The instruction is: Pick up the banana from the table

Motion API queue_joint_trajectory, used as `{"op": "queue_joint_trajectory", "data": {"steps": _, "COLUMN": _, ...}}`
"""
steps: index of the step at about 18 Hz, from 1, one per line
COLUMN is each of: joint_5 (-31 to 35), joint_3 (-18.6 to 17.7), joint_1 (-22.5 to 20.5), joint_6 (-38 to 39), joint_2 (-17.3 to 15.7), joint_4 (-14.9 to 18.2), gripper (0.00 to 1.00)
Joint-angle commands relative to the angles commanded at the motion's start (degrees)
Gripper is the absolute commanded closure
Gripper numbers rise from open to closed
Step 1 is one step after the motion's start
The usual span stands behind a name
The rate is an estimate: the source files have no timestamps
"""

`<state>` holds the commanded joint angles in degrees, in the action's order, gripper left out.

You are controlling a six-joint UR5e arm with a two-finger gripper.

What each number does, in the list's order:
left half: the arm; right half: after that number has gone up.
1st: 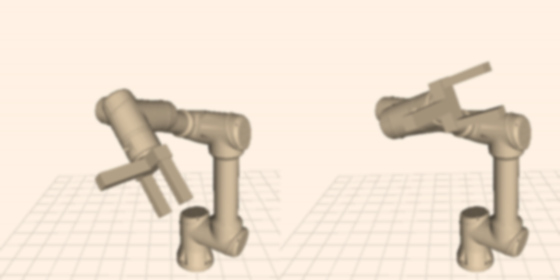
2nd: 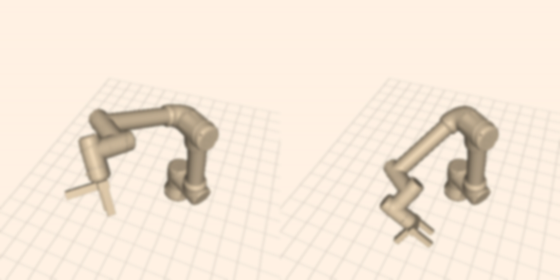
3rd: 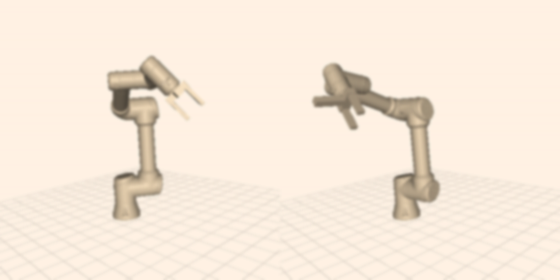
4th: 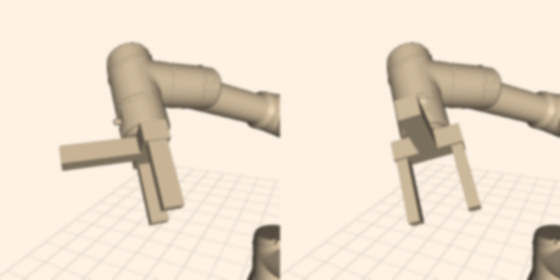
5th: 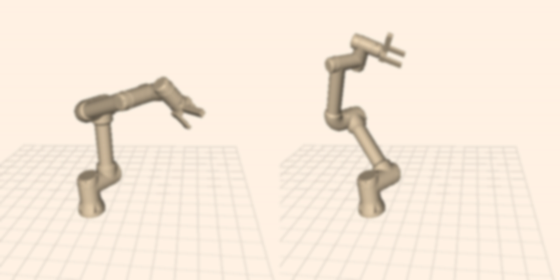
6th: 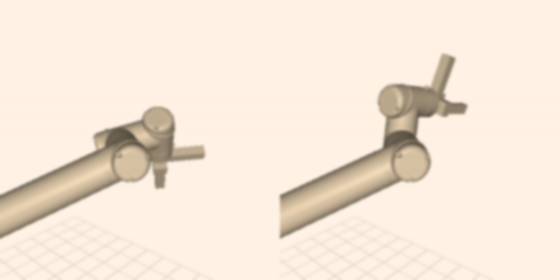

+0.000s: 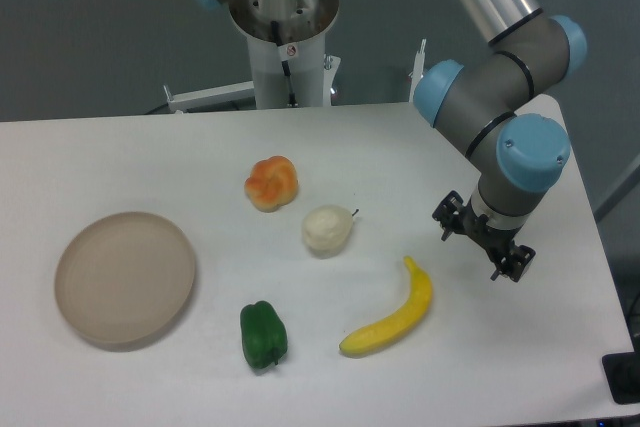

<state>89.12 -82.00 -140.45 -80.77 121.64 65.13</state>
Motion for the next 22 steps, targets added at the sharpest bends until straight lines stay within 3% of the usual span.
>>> {"op": "queue_joint_trajectory", "data": {"steps": 8, "joint_5": -0.09, "joint_3": -0.09, "joint_1": 0.26, "joint_6": 1.40, "joint_2": 0.18, "joint_4": 0.00, "gripper": 0.00}}
{"op": "queue_joint_trajectory", "data": {"steps": 12, "joint_5": 0.09, "joint_3": 1.49, "joint_1": 3.24, "joint_6": 13.33, "joint_2": 2.28, "joint_4": -0.79, "gripper": 0.00}}
{"op": "queue_joint_trajectory", "data": {"steps": 15, "joint_5": 0.18, "joint_3": 2.99, "joint_1": 6.32, "joint_6": 20.11, "joint_2": 4.39, "joint_4": -4.30, "gripper": 0.00}}
{"op": "queue_joint_trajectory", "data": {"steps": 22, "joint_5": 0.35, "joint_3": 3.25, "joint_1": 8.26, "joint_6": 21.70, "joint_2": 7.12, "joint_4": -5.80, "gripper": 0.00}}
